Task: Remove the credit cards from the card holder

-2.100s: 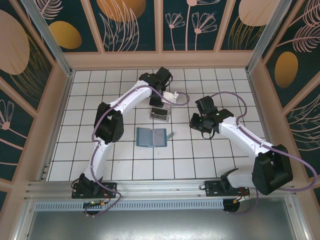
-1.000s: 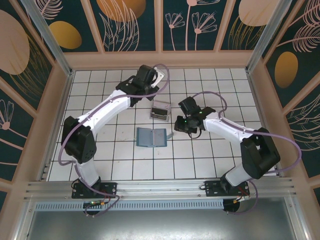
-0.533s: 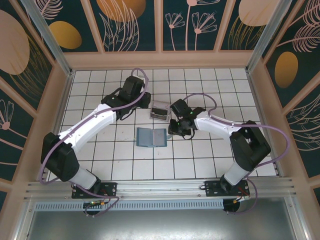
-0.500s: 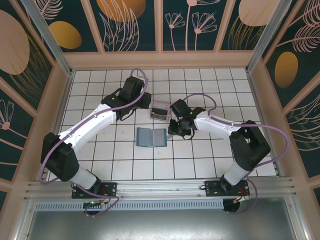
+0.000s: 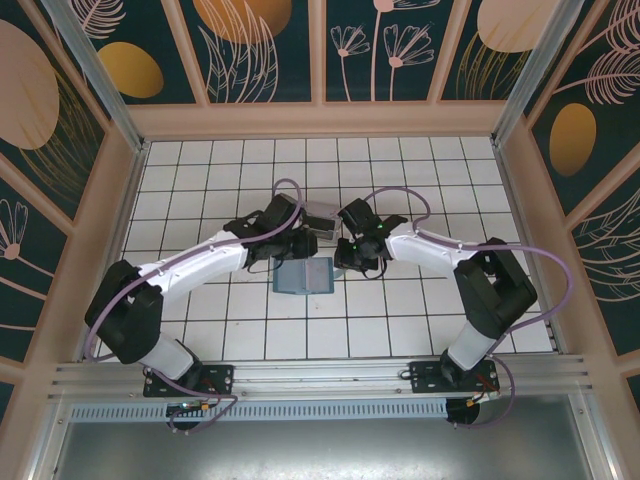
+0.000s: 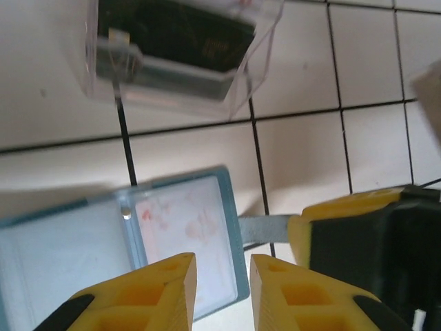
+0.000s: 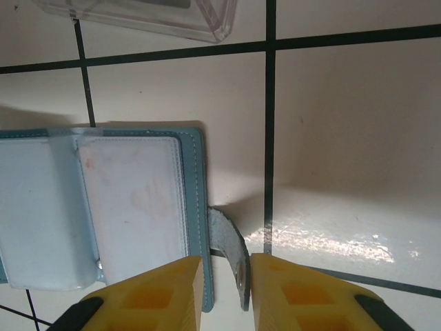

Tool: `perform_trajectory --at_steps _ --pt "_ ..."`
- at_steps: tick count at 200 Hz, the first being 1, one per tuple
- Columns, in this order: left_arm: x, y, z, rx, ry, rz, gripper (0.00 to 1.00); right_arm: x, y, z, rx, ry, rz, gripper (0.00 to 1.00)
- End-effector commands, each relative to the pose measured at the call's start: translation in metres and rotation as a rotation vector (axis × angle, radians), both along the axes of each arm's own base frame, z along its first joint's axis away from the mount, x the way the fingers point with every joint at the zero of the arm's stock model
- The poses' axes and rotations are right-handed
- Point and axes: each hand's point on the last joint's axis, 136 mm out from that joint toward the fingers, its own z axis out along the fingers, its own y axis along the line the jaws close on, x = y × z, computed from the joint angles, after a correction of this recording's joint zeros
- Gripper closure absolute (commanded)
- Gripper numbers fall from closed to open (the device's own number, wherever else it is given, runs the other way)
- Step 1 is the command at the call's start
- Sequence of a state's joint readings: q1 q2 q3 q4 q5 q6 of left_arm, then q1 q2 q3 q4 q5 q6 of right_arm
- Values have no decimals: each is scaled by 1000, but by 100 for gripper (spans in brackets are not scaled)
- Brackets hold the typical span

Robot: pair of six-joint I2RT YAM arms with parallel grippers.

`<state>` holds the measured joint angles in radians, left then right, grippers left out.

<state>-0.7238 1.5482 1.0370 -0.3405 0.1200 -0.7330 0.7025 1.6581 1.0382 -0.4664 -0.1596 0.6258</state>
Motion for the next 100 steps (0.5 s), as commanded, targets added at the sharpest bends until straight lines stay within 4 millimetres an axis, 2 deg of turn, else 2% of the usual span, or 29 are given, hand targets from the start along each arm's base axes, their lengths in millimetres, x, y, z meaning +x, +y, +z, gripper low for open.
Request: perform_trajectory --at_steps 1,13,17,48,100 --pt "-8 -13 -6 -88 50 30 72 -5 3 -9 0 13 25 77" --pt "-11 -17 -7 -106 61 33 72 -6 4 -10 6 15 27 80" --pt "-16 -14 -17 -96 82 35 72 -6 4 -11 5 17 28 82" --pt "-27 -20 -34 -113 137 31 76 -7 4 -11 13 20 30 92" --pt "-37 -43 -47 -175 210 -9 81 -9 6 -12 25 27 35 98"
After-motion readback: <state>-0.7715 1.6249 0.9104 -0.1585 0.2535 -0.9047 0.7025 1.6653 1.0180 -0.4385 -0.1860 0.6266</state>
